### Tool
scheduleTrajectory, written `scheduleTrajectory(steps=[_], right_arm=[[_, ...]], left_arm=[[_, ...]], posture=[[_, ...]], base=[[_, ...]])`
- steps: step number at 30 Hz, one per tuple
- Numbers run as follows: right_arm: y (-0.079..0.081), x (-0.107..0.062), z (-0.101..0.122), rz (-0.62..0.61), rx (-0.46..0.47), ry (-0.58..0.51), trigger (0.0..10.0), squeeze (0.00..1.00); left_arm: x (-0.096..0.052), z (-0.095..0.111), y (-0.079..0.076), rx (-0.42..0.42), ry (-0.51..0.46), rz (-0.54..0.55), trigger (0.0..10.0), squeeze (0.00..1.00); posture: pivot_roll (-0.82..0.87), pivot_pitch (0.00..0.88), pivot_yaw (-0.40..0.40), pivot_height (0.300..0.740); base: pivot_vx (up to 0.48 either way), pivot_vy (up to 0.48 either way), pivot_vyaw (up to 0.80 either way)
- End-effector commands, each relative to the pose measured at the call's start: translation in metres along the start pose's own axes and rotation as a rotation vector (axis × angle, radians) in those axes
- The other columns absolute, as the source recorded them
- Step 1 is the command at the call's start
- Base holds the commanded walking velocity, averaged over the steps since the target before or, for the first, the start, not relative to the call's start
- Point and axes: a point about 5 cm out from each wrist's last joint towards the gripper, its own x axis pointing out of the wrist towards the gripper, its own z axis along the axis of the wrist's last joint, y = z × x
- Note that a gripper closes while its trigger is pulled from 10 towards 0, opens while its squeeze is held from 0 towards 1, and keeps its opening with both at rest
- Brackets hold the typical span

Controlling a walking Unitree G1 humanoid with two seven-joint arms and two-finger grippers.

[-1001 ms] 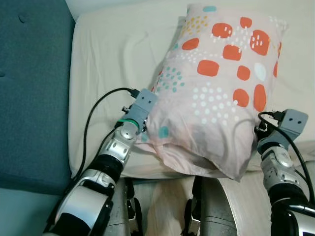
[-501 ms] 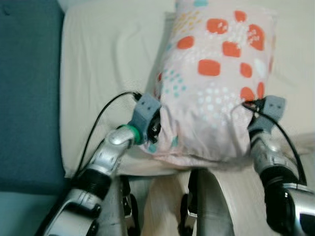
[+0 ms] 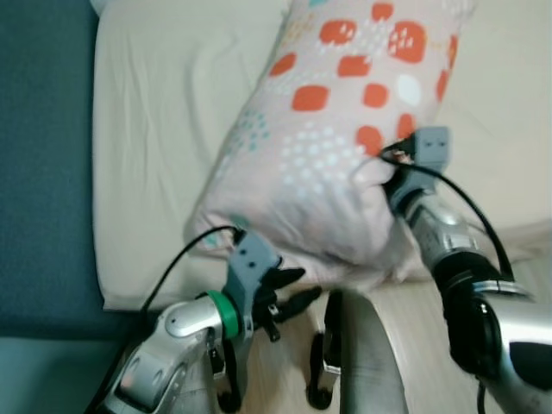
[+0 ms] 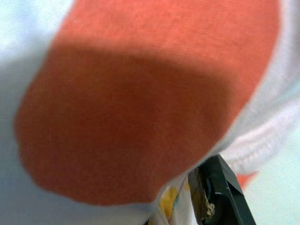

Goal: Clean up the room

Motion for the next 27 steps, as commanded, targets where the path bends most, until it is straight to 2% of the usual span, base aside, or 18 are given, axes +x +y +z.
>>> scheduleTrajectory(steps=[1, 2, 3, 5, 6, 8, 9, 10, 12, 13, 14, 16, 20, 21, 22, 24, 25, 27], right_arm=[[0.023, 0.006, -0.005, 0.101, -0.027, 0.032, 10.0, 0.0], [0.027, 0.008, -0.005, 0.094, -0.018, 0.027, 10.0, 0.0], [0.027, 0.008, -0.005, 0.094, -0.018, 0.027, 10.0, 0.0], [0.027, 0.007, -0.007, 0.064, 0.009, 0.018, 10.0, 0.0], [0.027, 0.007, -0.007, 0.064, 0.009, 0.018, 10.0, 0.0], [0.019, 0.0, -0.02, 0.007, 0.05, 0.022, 10.0, 0.0], [0.016, -0.003, -0.026, -0.014, 0.067, 0.026, 10.0, 0.0], [0.016, -0.003, -0.026, -0.014, 0.067, 0.026, 10.0, 0.0], [-0.004, -0.025, -0.055, -0.128, 0.098, 0.045, 10.0, 0.0], [-0.01, -0.031, -0.062, -0.158, 0.097, 0.051, 10.0, 0.0], [-0.01, -0.031, -0.062, -0.158, 0.097, 0.051, 10.0, 0.0], [-0.022, -0.045, -0.074, -0.222, 0.111, 0.052, 10.0, 0.0], [-0.057, -0.077, -0.089, -0.426, 0.122, 0.053, 10.0, 0.0], [-0.071, -0.087, -0.089, -0.495, 0.118, 0.047, 10.0, 0.0], [-0.071, -0.087, -0.089, -0.495, 0.118, 0.047, 10.0, 0.0], [-0.094, -0.102, -0.085, -0.595, 0.104, 0.034, 10.0, 0.0], [-0.094, -0.102, -0.085, -0.595, 0.104, 0.034, 10.0, 0.0], [-0.102, -0.105, -0.08, -0.618, 0.096, 0.025, 10.0, 0.0]], left_arm=[[-0.003, -0.003, -0.001, -0.006, 0.015, 0.018, 10.0, 0.0], [-0.002, 0.003, 0.014, 0.03, -0.004, 0.115, 10.0, 0.0], [-0.002, 0.003, 0.014, 0.03, -0.004, 0.115, 10.0, 0.0], [-0.004, 0.015, 0.041, 0.085, -0.039, 0.292, 10.0, 0.0], [-0.004, 0.015, 0.041, 0.085, -0.039, 0.292, 10.0, 0.0], [-0.01, 0.038, 0.077, 0.162, -0.094, 0.519, 10.0, 0.0], [-0.014, 0.048, 0.088, 0.181, -0.115, 0.592, 10.0, 0.0], [-0.014, 0.048, 0.088, 0.181, -0.115, 0.592, 10.0, 0.0], [-0.025, 0.089, 0.123, 0.236, -0.211, 0.794, 10.0, 0.0], [-0.027, 0.098, 0.129, 0.242, -0.231, 0.827, 10.0, 0.0], [-0.027, 0.098, 0.129, 0.242, -0.231, 0.827, 10.0, 0.0], [-0.026, 0.107, 0.137, 0.251, -0.249, 0.86, 10.0, 0.0], [-0.009, 0.108, 0.148, 0.246, -0.235, 0.878, 10.0, 0.0], [0.004, 0.1, 0.15, 0.264, -0.164, 0.877, 10.0, 0.0], [0.004, 0.1, 0.15, 0.264, -0.164, 0.877, 10.0, 0.0], [0.033, 0.079, 0.149, 0.326, -0.016, 0.868, 10.0, 0.0], [0.033, 0.079, 0.149, 0.326, -0.016, 0.868, 10.0, 0.0], [0.044, 0.069, 0.147, 0.345, 0.031, 0.863, 10.0, 0.0]], posture=[[0.13, 0.326, 0.044, 0.603], [0.13, 0.321, 0.037, 0.603], [0.13, 0.321, 0.037, 0.603], [0.13, 0.322, 0.033, 0.603], [0.13, 0.322, 0.033, 0.603], [0.1, 0.324, 0.038, 0.603], [0.1, 0.324, 0.038, 0.603], [0.1, 0.324, 0.038, 0.603], [0.06, 0.317, 0.062, 0.603], [0.06, 0.316, 0.064, 0.603], [0.06, 0.316, 0.064, 0.603], [0.05, 0.312, 0.071, 0.603], [0.02, 0.305, 0.09, 0.603], [0.02, 0.305, 0.092, 0.603], [0.02, 0.305, 0.092, 0.603], [0.0, 0.301, 0.095, 0.603], [0.0, 0.301, 0.095, 0.603], [0.0, 0.299, 0.098, 0.603]], base=[[0.0, 0.0, 0.0], [0.0, 0.0, 0.0], [0.0, 0.0, 0.0], [0.0, 0.0, 0.0], [0.0, 0.0, 0.0], [0.0, 0.0, 0.0], [0.0, 0.0, 0.0], [0.0, 0.0, 0.0], [0.0, 0.0, 0.0], [0.0, 0.0, 0.0], [0.0, 0.0, 0.0], [0.0, 0.0, 0.0], [0.0, 0.0, 0.0], [0.0, 0.0, 0.0], [0.0, 0.0, 0.0], [0.0, 0.0, 0.0], [0.0, 0.0, 0.0], [0.0, 0.0, 0.0]])
